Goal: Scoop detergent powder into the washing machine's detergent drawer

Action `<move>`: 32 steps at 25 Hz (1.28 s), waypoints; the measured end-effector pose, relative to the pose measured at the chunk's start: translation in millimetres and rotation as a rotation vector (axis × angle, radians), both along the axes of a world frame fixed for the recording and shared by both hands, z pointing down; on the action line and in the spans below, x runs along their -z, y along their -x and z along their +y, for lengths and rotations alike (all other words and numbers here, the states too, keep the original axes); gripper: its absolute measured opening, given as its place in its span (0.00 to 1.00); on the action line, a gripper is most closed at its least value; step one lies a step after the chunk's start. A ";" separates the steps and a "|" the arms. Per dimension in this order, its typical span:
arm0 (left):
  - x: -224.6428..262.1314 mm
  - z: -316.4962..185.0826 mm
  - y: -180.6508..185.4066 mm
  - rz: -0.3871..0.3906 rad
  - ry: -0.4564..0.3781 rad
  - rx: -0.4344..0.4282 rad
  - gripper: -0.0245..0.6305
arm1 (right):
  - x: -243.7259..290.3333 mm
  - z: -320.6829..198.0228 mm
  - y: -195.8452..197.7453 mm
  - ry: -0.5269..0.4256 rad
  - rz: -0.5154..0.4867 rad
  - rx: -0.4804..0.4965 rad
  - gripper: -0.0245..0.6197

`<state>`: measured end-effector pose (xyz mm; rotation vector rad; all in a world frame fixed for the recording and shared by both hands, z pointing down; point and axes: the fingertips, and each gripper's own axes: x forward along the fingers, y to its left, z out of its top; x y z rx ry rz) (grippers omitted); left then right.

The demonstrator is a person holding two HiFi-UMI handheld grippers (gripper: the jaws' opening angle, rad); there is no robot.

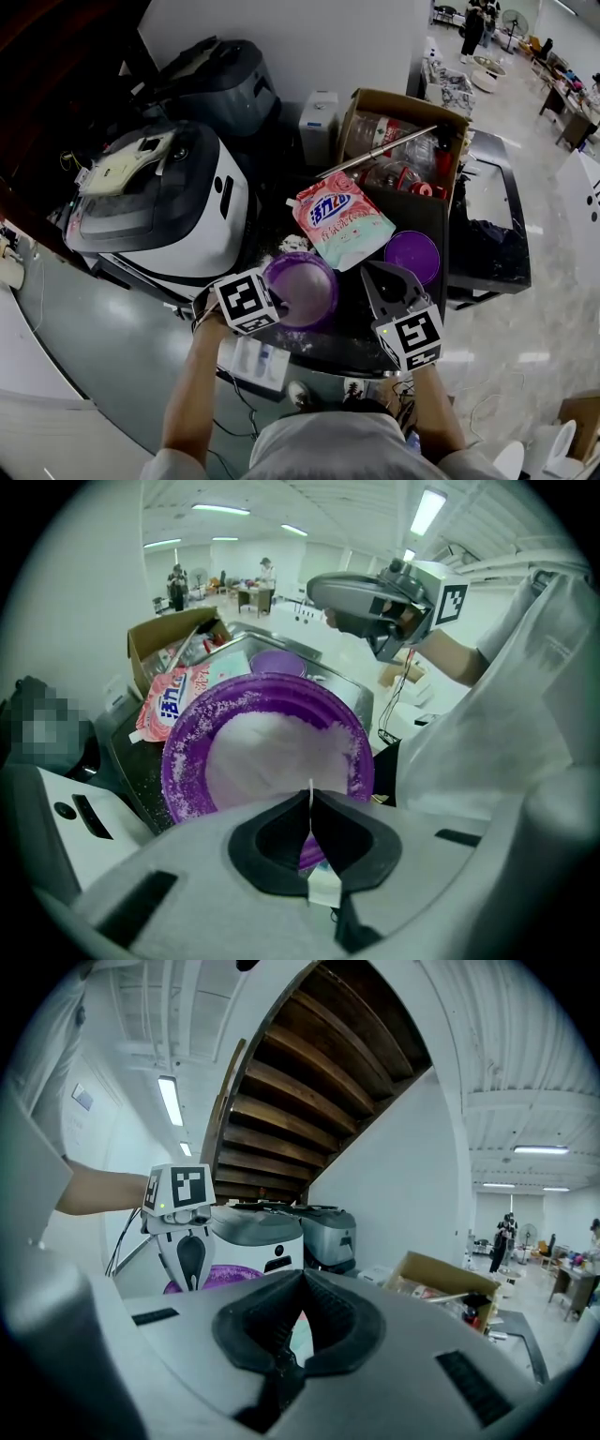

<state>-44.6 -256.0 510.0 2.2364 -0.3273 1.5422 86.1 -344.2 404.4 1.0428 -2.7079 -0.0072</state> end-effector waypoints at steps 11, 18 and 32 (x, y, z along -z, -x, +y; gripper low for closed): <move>13.7 14.1 -18.7 0.140 0.065 -0.047 0.06 | 1.5 2.1 1.2 -0.006 0.005 -0.005 0.03; 22.0 16.4 -19.7 0.213 0.066 -0.046 0.06 | 3.7 5.0 6.6 -0.013 0.014 -0.008 0.03; 38.0 -11.0 -8.3 0.486 -0.049 0.202 0.06 | 17.6 10.1 18.8 -0.050 0.029 -0.010 0.03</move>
